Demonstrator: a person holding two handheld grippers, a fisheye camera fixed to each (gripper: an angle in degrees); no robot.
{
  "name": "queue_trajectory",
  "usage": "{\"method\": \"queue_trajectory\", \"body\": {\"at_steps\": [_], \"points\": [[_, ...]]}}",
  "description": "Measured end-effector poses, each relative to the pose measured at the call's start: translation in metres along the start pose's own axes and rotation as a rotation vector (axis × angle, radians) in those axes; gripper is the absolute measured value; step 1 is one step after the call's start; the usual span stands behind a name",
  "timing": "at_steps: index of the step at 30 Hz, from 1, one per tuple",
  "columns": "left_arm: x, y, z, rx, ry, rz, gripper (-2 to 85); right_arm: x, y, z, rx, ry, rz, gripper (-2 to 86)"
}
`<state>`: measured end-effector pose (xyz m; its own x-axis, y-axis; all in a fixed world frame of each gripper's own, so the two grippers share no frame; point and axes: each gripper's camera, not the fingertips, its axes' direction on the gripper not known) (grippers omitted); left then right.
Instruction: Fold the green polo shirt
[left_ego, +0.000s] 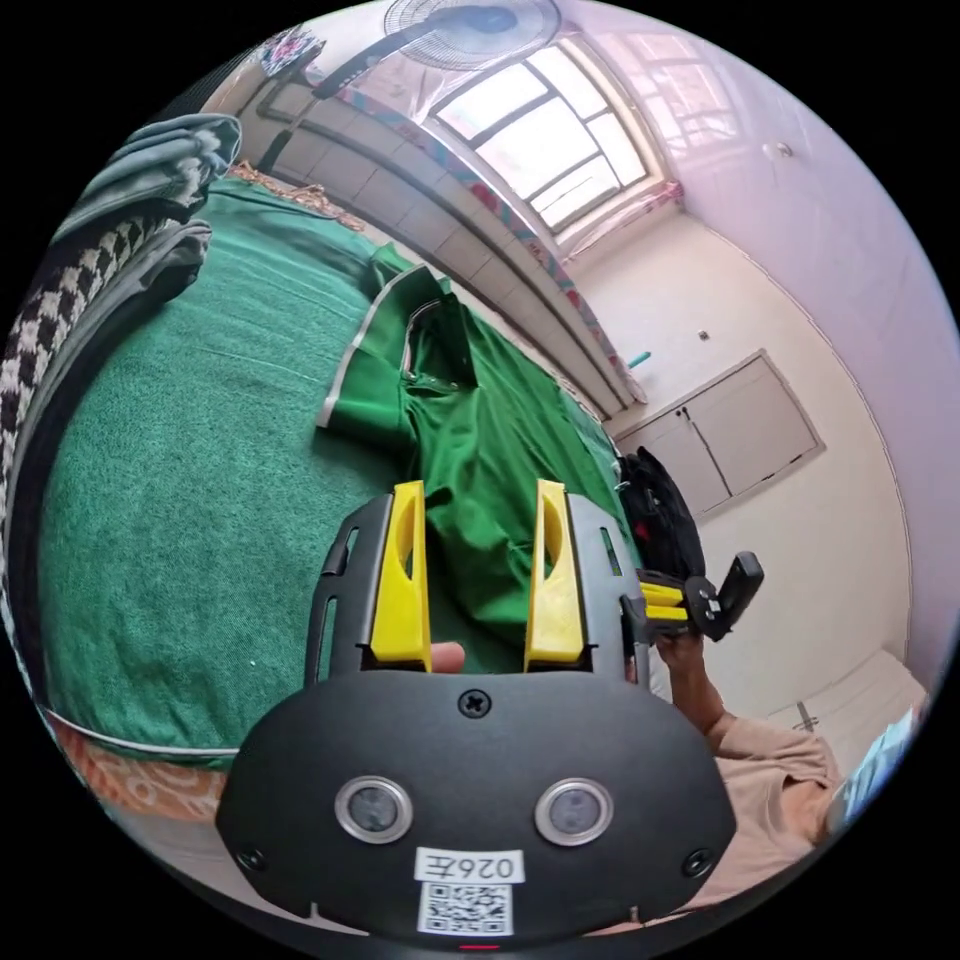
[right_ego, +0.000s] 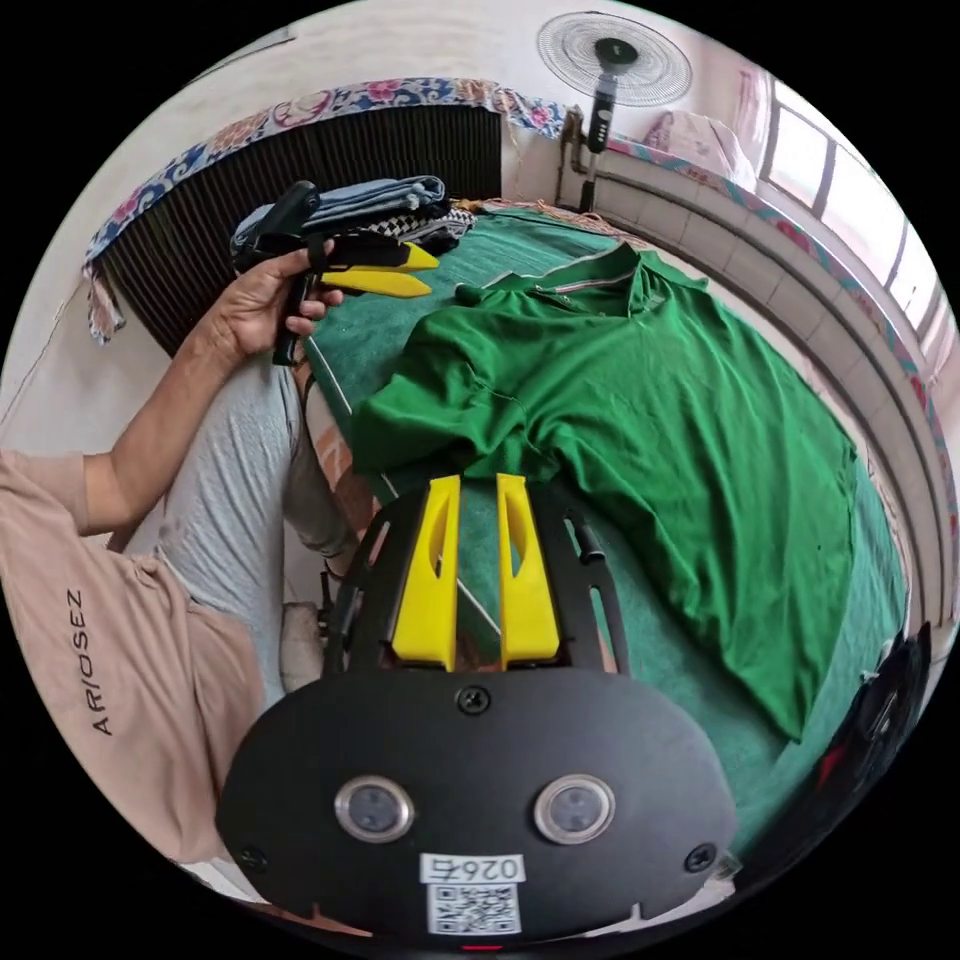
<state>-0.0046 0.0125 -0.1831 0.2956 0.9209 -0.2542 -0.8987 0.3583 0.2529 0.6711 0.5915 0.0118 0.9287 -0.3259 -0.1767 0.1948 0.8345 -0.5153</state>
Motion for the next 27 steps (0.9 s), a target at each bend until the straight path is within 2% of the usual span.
{"method": "queue_trajectory", "body": {"at_steps": [5,7,9,12,13,14,17,24,27], "points": [[-0.05,-0.062,0.053,-0.137,-0.196,-0.125,17.6,0.027,-0.002,0.011,0.006,-0.067,0.117,6.0],[-0.06,-0.071,0.067,-0.169,-0.214,-0.153,17.0,0.038,-0.005,0.016,0.019,-0.108,0.155,6.8],[-0.059,-0.081,0.078,-0.184,-0.207,-0.109,14.9,0.047,-0.013,0.024,0.025,-0.15,0.185,7.0],[-0.044,-0.091,0.095,-0.275,-0.352,0.004,7.9,0.052,-0.033,0.038,0.014,-0.19,0.193,6.7],[-0.037,-0.086,0.089,-0.236,-0.384,0.038,1.8,0.052,-0.037,0.041,0.008,-0.194,0.191,6.7],[-0.036,-0.08,0.078,-0.175,-0.363,0.037,1.0,0.052,-0.047,0.046,-0.005,-0.198,0.184,6.6],[-0.043,-0.072,0.044,-0.049,-0.318,0.012,-0.1,0.051,-0.064,0.051,-0.029,-0.167,0.169,6.6],[-0.071,-0.032,0.029,0.049,-0.323,-0.105,-0.8,0.055,-0.089,0.044,-0.037,-0.186,0.202,6.7],[-0.05,-0.006,0.019,0.095,-0.296,-0.058,-0.9,0.047,-0.1,0.035,-0.013,-0.182,0.216,6.8]]}}
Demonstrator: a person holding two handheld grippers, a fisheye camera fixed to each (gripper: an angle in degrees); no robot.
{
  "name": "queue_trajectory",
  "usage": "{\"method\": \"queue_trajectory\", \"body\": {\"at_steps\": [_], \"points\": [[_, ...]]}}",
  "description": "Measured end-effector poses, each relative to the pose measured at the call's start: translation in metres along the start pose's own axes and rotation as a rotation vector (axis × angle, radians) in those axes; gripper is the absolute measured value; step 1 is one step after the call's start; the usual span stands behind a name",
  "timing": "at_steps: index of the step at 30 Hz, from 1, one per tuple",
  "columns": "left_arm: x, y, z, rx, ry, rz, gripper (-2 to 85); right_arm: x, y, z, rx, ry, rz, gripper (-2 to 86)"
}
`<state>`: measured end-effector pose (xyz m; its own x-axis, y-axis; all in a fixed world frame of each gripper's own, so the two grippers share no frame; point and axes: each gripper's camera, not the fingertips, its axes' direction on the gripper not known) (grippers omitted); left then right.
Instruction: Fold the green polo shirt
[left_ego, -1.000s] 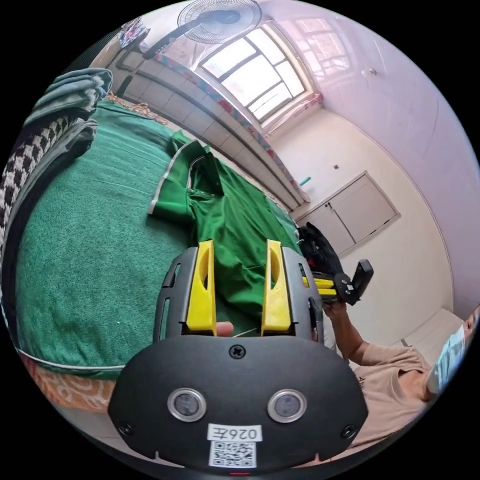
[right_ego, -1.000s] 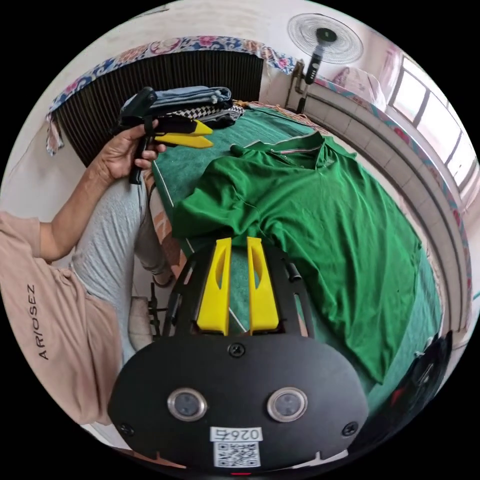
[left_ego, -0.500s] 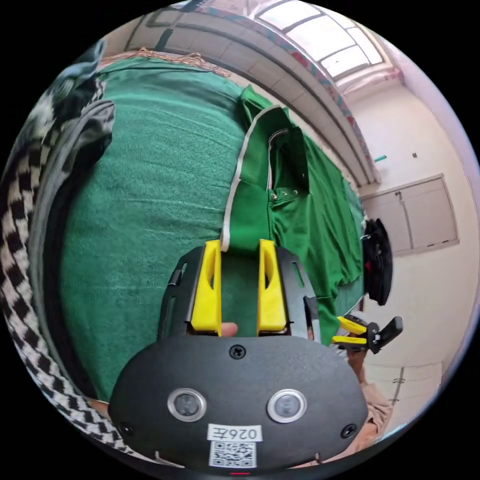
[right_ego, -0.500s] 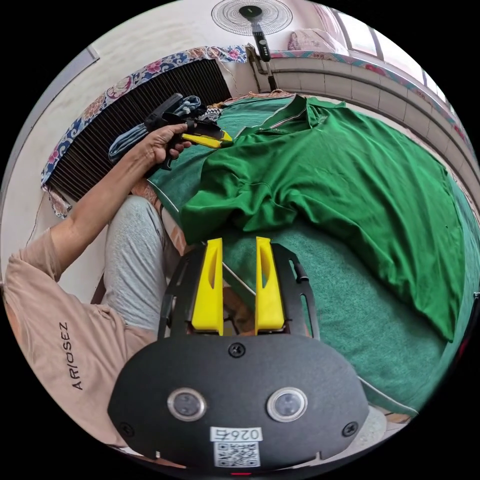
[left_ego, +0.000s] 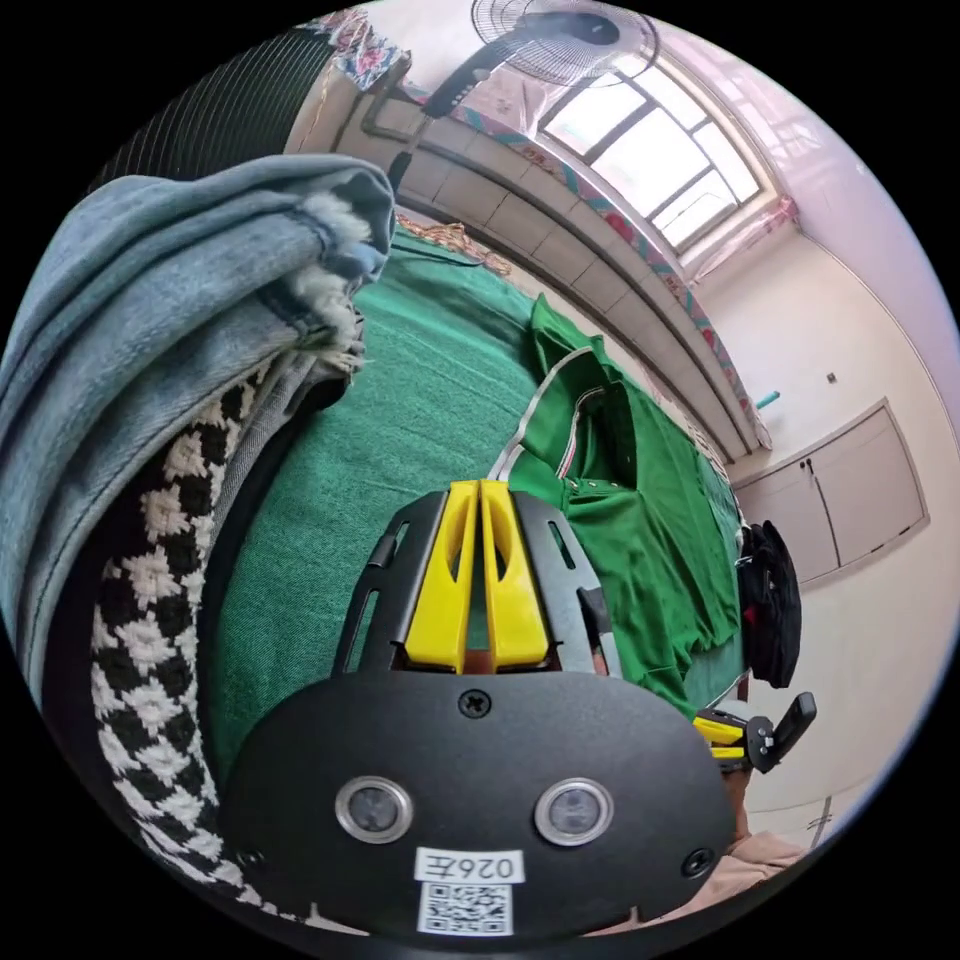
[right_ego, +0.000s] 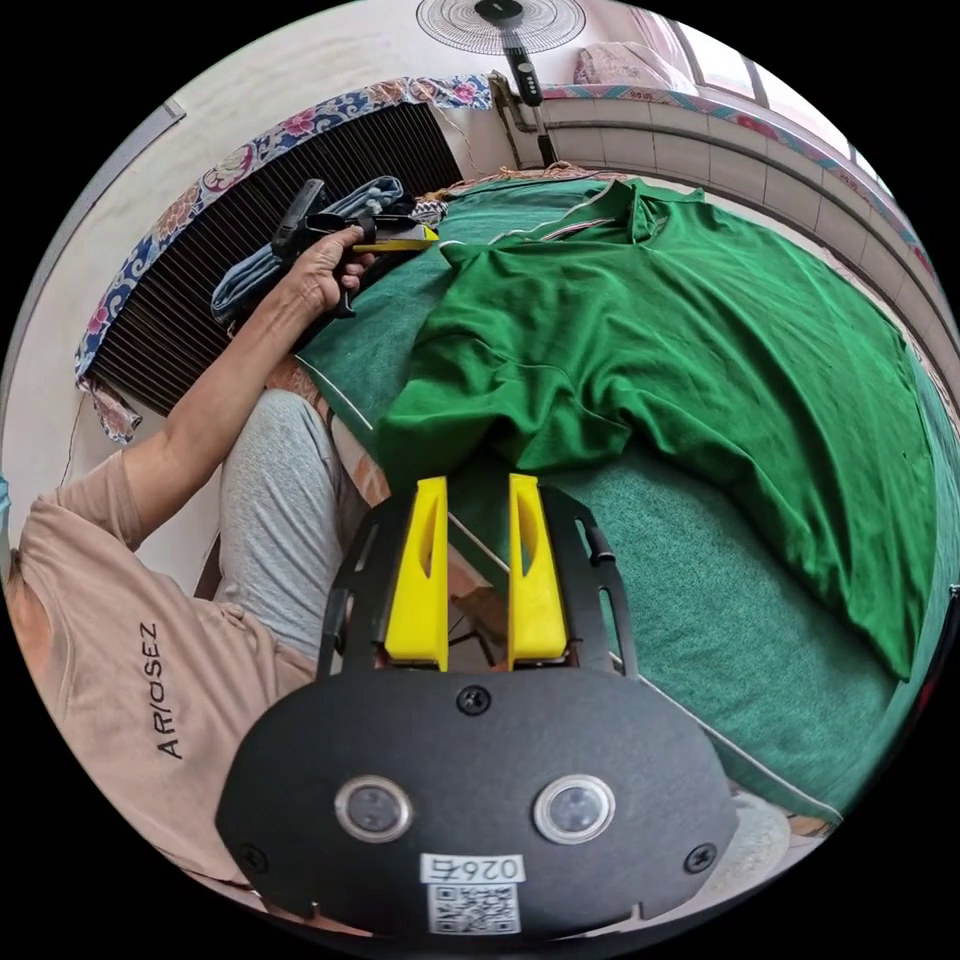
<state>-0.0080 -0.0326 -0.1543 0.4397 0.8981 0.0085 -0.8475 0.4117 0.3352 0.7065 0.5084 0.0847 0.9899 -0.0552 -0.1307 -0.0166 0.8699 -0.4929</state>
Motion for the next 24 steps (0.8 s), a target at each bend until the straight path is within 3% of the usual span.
{"method": "queue_trajectory", "body": {"at_steps": [3,5,8,10,14,17,18,22,24], "points": [[0.045,0.024,0.002,-0.043,0.121,0.166,-1.0,-0.015,-0.008,-0.006,0.018,0.036,-0.004,5.9],[0.089,0.046,0.043,-0.247,0.17,0.322,-1.0,-0.022,-0.011,-0.01,0.028,0.09,0.003,5.7],[0.132,0.081,0.064,-0.399,0.257,0.472,-0.9,-0.026,-0.013,-0.013,0.024,0.14,0.018,6.1],[0.157,0.104,0.042,-0.389,0.391,0.566,-0.8,-0.024,-0.015,-0.016,0.029,0.125,0.036,6.5],[0.217,0.173,-0.037,-0.202,0.64,0.849,0.3,-0.011,-0.031,-0.019,0.054,0.15,0.11,8.1],[0.258,0.227,-0.04,-0.198,0.627,1.004,5.1,0.011,-0.06,-0.008,0.054,0.139,0.177,8.8],[0.266,0.237,-0.03,-0.239,0.614,1.024,5.4,0.02,-0.071,-0.004,0.026,0.137,0.213,6.9],[0.309,0.305,0.072,-0.733,0.512,1.094,0.4,0.021,-0.079,-0.032,-0.019,0.071,0.185,-0.3],[0.314,0.336,0.096,-0.851,0.434,1.136,-0.2,0.026,-0.06,-0.064,0.003,0.052,0.226,-0.9]]}}
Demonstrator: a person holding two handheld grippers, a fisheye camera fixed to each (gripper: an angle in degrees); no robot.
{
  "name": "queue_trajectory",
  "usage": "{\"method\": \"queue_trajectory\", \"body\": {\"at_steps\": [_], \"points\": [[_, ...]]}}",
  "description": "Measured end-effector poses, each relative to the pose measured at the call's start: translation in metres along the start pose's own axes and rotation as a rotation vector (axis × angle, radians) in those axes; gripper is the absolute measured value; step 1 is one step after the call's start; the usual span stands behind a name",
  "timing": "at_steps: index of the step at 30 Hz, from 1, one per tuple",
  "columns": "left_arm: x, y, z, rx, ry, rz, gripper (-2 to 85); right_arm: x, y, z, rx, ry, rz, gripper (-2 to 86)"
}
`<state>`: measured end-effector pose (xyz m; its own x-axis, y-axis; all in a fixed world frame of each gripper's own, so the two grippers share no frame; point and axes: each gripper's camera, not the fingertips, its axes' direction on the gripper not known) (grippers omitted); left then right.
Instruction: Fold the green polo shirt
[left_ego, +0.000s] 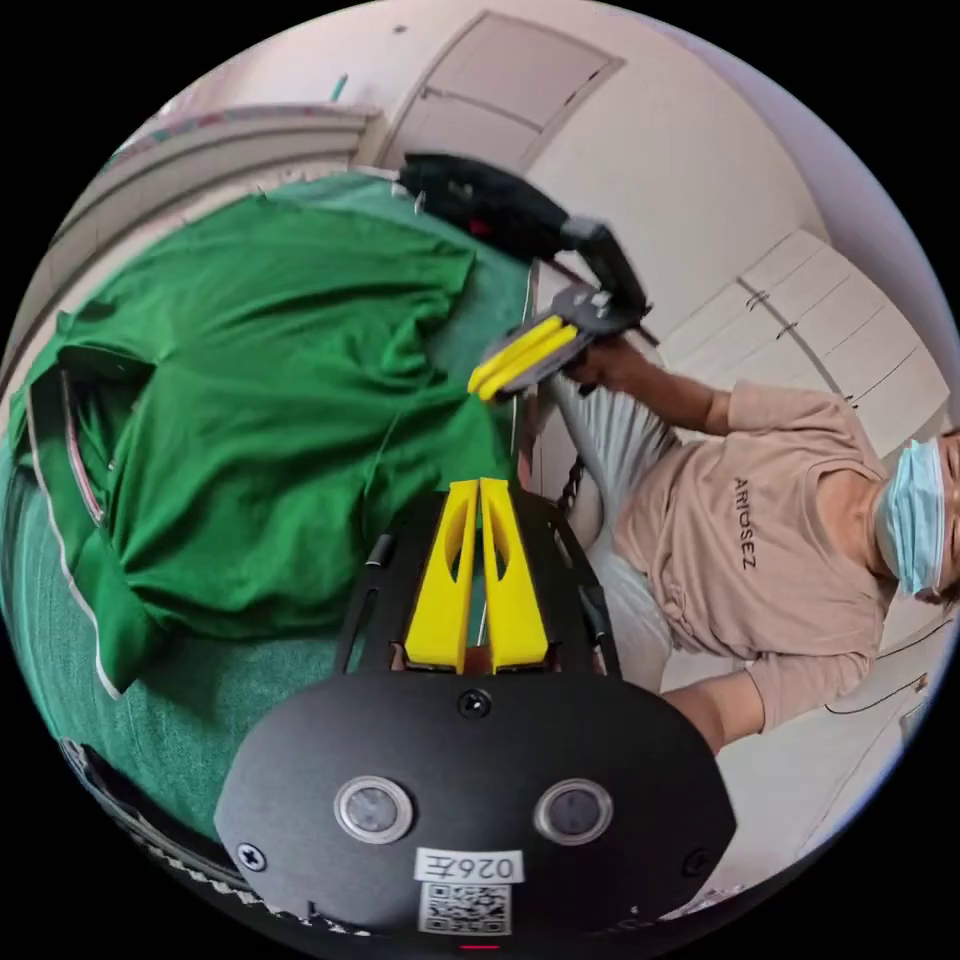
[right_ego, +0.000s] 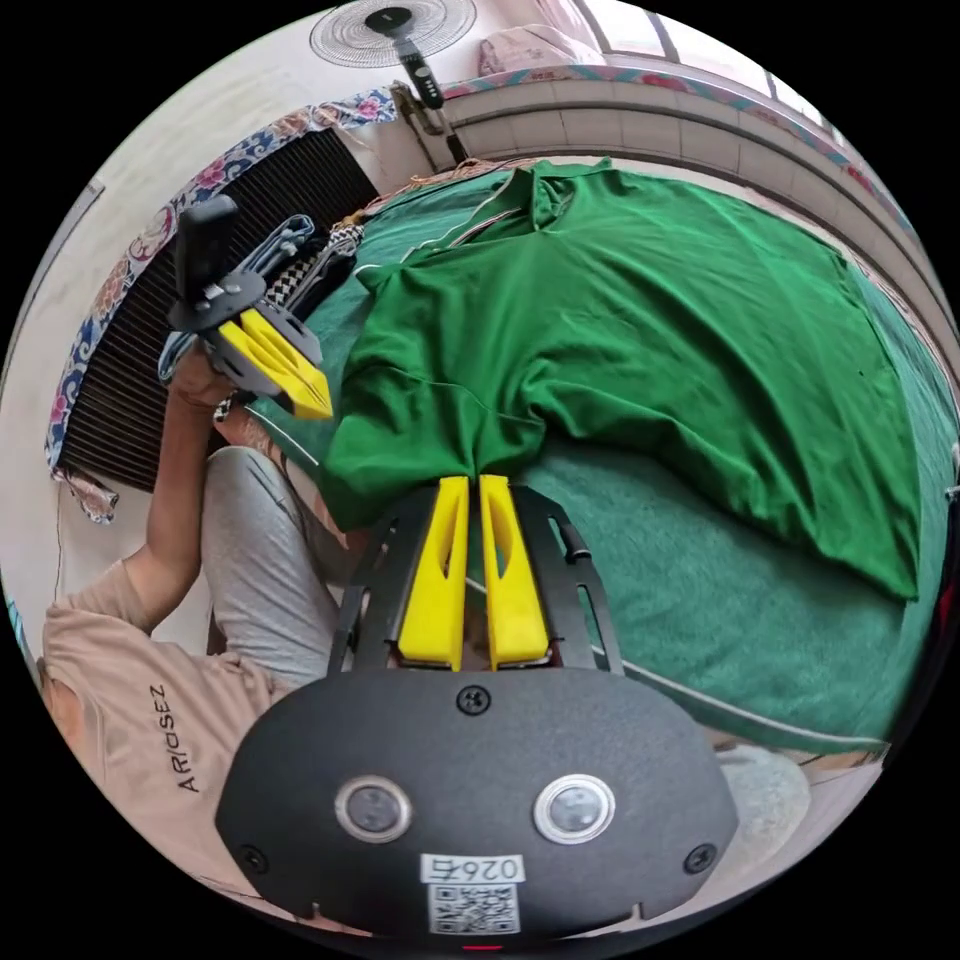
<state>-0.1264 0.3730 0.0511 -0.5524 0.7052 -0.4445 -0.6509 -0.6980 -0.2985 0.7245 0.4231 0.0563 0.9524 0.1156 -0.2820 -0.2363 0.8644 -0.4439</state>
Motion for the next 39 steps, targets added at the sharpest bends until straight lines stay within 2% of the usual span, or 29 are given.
{"method": "queue_trajectory", "body": {"at_steps": [3,7,10,13,15,16,18,21,24,25,26,27,28,29,31,34,36,39], "points": [[0.028,0.002,0.025,-0.064,-0.027,0.069,0.6,0.014,0.028,-0.034,0.039,-0.029,0.06,-0.3],[0.073,0.016,0.018,0.053,-0.113,0.188,5.6,0.009,0.04,-0.053,0.052,-0.042,0.075,3.0],[0.114,0.018,0.031,0.114,-0.206,0.33,13.7,-0.009,0.03,-0.046,0.03,-0.02,0.038,5.8],[0.134,0.0,0.079,0.017,-0.307,0.391,16.9,-0.024,0.011,-0.028,-0.009,-0.031,0.02,9.0],[0.122,-0.019,0.115,-0.125,-0.34,0.35,14.0,-0.031,0.0,-0.022,-0.039,0.029,0.021,6.5],[0.104,-0.032,0.136,-0.23,-0.342,0.29,8.8,-0.035,0.0,-0.026,-0.037,0.06,0.008,4.3],[0.078,-0.043,0.137,-0.253,-0.258,0.242,2.7,-0.041,-0.002,-0.04,-0.05,0.022,-0.024,-0.1],[0.046,-0.033,0.104,-0.171,-0.176,0.237,0.3,-0.04,-0.008,-0.053,-0.103,-0.09,-0.037,-0.9],[0.005,-0.012,0.056,-0.003,-0.103,0.211,-0.2,-0.034,-0.027,-0.07,-0.116,-0.238,-0.046,-0.8],[-0.024,-0.003,0.03,0.121,-0.066,0.161,-0.2,-0.03,-0.033,-0.076,-0.092,-0.282,-0.037,-0.7],[-0.072,0.012,-0.002,0.305,-0.027,0.009,-0.1,-0.013,-0.049,-0.092,-0.004,-0.385,0.011,-0.3],[-0.102,0.023,-0.016,0.399,0.013,-0.091,0.0,0.012,-0.061,-0.108,0.119,-0.49,0.092,0.4],[-0.163,0.053,-0.034,0.572,0.133,-0.268,0.2,0.025,-0.066,-0.113,0.165,-0.521,0.132,1.6],[-0.215,0.087,-0.038,0.726,0.264,-0.385,0.8,0.04,-0.076,-0.119,0.21,-0.524,0.183,4.0],[-0.269,0.128,-0.034,0.869,0.387,-0.492,2.4,0.038,-0.081,-0.12,0.198,-0.453,0.187,6.0],[-0.307,0.159,-0.038,0.937,0.362,-0.594,5.0,0.002,-0.067,-0.109,0.146,-0.328,0.098,7.1],[-0.312,0.153,-0.048,0.915,0.315,-0.569,5.4,-0.029,-0.049,-0.098,0.141,-0.221,0.03,8.2],[-0.311,0.118,-0.053,0.791,0.212,-0.504,6.8,-0.073,-0.031,-0.082,0.133,-0.075,-0.073,8.9]]}}
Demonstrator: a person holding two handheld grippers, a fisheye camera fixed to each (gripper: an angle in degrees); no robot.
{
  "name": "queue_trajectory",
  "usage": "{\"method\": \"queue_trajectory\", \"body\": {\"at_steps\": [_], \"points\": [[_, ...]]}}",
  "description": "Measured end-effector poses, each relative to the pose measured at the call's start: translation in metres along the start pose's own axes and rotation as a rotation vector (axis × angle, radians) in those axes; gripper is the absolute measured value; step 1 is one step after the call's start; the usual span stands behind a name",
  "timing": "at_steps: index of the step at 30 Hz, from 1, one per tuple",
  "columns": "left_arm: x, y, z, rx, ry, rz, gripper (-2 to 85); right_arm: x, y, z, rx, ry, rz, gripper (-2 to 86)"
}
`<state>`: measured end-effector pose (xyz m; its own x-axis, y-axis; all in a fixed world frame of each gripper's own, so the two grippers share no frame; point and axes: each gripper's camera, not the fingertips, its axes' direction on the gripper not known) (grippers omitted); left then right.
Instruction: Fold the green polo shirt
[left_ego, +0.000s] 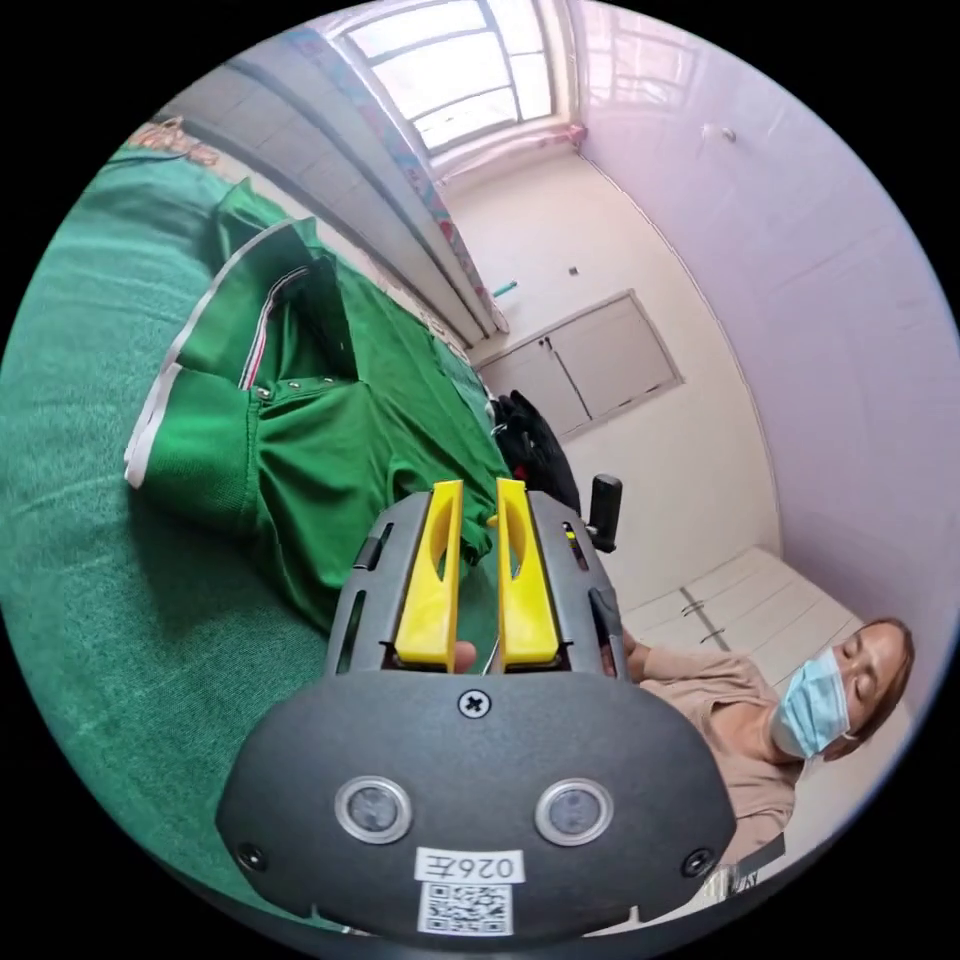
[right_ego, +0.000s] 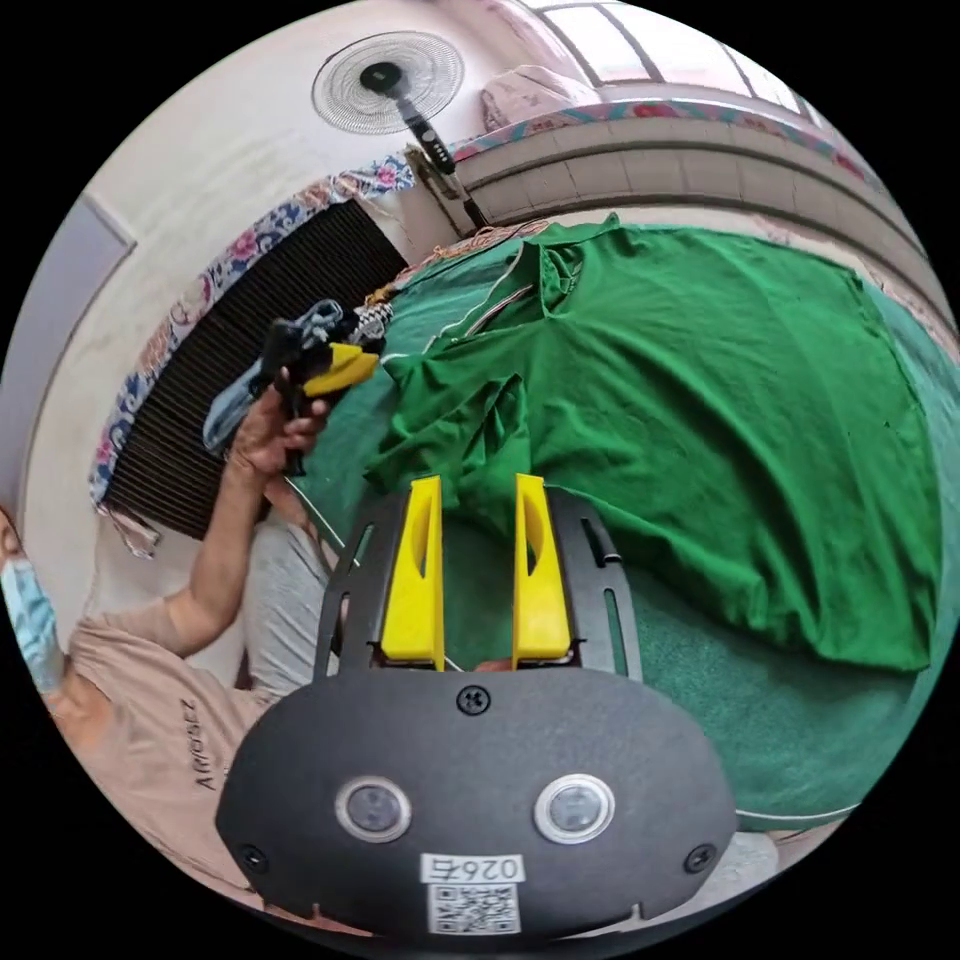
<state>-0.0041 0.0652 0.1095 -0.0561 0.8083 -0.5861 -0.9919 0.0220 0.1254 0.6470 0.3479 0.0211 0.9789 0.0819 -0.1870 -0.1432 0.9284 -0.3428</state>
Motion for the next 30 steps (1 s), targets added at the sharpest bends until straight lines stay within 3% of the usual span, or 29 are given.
{"method": "queue_trajectory", "body": {"at_steps": [7,10,13,17,21,26,30], "points": [[-0.024,-0.061,0.132,-0.402,-0.311,0.044,9.6,-0.075,0.009,0.062,-0.138,0.367,-0.22,5.7],[-0.025,-0.088,0.17,-0.466,-0.362,0.132,0.7,-0.072,-0.012,0.044,-0.109,0.241,-0.142,0.9],[-0.038,-0.116,0.152,-0.354,-0.291,0.118,-0.4,-0.047,-0.031,0.001,-0.018,0.06,-0.019,0.8],[-0.102,-0.138,0.1,-0.164,-0.057,-0.029,2.0,0.023,-0.037,-0.03,-0.007,-0.065,0.178,4.7],[-0.137,-0.157,0.08,-0.091,0.001,-0.095,7.7,0.051,-0.026,-0.039,0.011,-0.117,0.256,6.9],[-0.134,-0.213,0.136,-0.216,-0.089,-0.041,11.3,0.027,-0.039,-0.008,-0.053,-0.093,0.221,9.8],[-0.129,-0.247,0.204,-0.453,-0.154,0.022,5.8,-0.022,-0.062,-0.004,-0.057,-0.185,0.106,0.4]]}}
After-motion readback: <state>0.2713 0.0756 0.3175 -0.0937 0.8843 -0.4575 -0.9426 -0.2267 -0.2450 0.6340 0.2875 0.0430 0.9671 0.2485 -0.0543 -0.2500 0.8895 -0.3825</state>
